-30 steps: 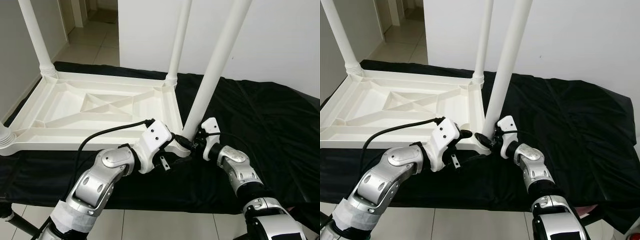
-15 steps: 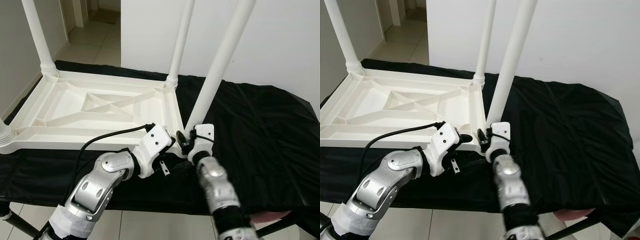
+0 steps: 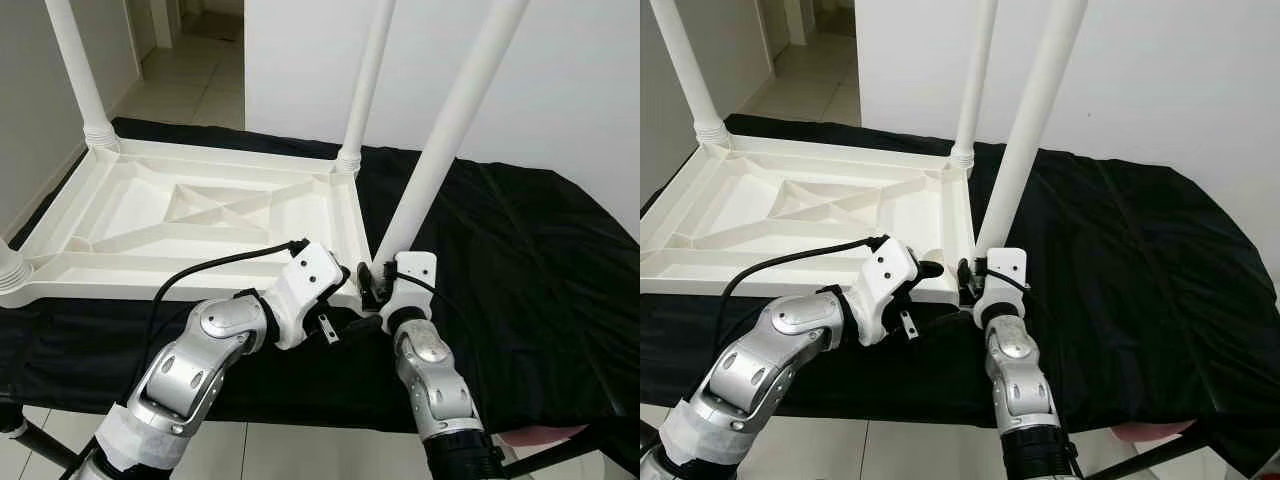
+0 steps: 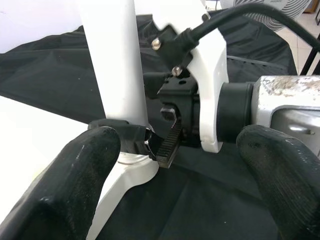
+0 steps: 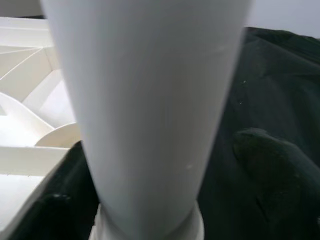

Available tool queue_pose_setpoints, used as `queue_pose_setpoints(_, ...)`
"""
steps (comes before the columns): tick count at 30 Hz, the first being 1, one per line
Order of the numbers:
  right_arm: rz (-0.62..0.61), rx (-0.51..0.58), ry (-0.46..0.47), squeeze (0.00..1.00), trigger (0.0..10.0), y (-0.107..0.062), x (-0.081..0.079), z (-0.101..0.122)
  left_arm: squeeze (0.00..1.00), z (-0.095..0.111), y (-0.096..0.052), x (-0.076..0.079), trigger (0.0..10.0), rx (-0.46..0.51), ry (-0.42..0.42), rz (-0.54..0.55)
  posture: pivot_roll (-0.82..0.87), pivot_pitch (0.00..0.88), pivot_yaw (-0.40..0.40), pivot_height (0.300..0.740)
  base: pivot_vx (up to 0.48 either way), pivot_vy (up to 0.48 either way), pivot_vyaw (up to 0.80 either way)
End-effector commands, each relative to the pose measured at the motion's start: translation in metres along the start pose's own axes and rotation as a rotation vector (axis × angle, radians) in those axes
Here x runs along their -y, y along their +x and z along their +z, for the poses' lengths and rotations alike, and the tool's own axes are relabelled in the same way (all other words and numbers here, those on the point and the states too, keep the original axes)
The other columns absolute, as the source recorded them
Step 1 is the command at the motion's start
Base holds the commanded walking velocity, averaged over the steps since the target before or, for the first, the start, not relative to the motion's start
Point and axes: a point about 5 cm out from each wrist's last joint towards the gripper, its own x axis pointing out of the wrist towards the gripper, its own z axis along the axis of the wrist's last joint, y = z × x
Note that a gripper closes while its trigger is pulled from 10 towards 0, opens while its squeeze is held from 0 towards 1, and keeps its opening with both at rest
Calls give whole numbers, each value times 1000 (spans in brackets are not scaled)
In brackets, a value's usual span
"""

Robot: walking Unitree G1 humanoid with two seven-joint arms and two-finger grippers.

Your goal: Building children table

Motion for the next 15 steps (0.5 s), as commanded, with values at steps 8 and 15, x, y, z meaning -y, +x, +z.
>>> queue_pose_setpoints(8,7,-26,-27,0,10000,-7,3,-1,0,1,3,-3,10000,-1,0,28,1,0,-114,740,0,0,0)
queue_pose_setpoints(15,34,-39,-72,0,10000,-6,9,0,0,3,3,-8,10000,-7,6,28,-8,0,-123,740,0,0,0)
